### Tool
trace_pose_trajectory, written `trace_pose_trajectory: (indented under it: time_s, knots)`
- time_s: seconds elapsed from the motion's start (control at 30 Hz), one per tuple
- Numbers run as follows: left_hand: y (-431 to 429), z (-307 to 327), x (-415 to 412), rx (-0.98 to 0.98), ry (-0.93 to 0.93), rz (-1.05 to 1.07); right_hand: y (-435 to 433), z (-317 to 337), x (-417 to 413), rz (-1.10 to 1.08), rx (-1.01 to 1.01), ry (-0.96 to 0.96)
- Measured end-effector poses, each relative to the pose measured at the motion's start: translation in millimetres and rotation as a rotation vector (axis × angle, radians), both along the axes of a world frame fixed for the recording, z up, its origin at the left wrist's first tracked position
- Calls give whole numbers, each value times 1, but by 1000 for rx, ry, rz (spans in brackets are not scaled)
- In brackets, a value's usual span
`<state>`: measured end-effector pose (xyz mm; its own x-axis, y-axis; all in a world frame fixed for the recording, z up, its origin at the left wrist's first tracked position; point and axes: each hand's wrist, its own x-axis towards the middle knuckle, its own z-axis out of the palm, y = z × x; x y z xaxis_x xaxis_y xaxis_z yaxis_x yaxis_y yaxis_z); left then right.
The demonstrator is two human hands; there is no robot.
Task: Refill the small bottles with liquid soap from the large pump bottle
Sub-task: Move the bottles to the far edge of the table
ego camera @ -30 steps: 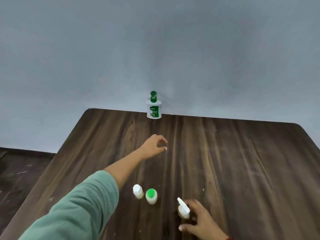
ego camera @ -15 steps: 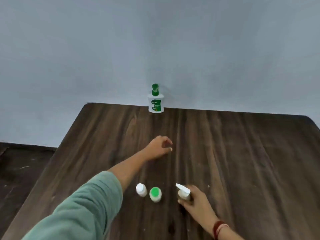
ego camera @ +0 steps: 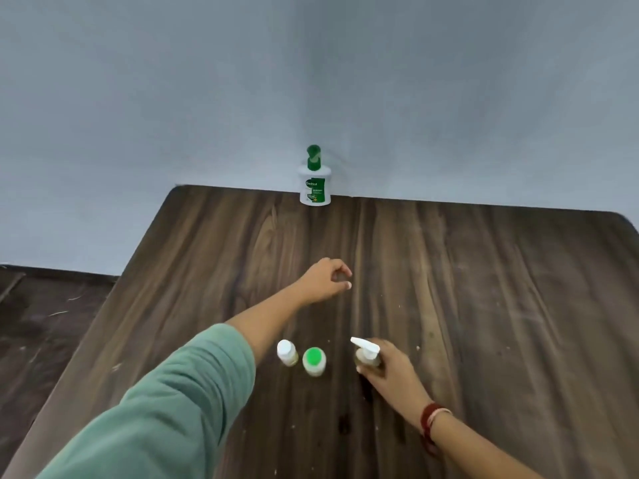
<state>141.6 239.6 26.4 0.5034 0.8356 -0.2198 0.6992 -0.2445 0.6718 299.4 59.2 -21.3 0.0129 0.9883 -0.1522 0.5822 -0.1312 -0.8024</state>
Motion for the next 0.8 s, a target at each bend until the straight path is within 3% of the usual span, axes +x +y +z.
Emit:
trace_pose_trajectory:
  time_s: [0.33, 0.8]
  knots:
    - [1, -4, -2, -24, -17, 23, 53, 20, -6, -66, -70, 18]
    - [40, -21, 5, -54, -84, 140, 170, 25, -3, -136, -16, 61]
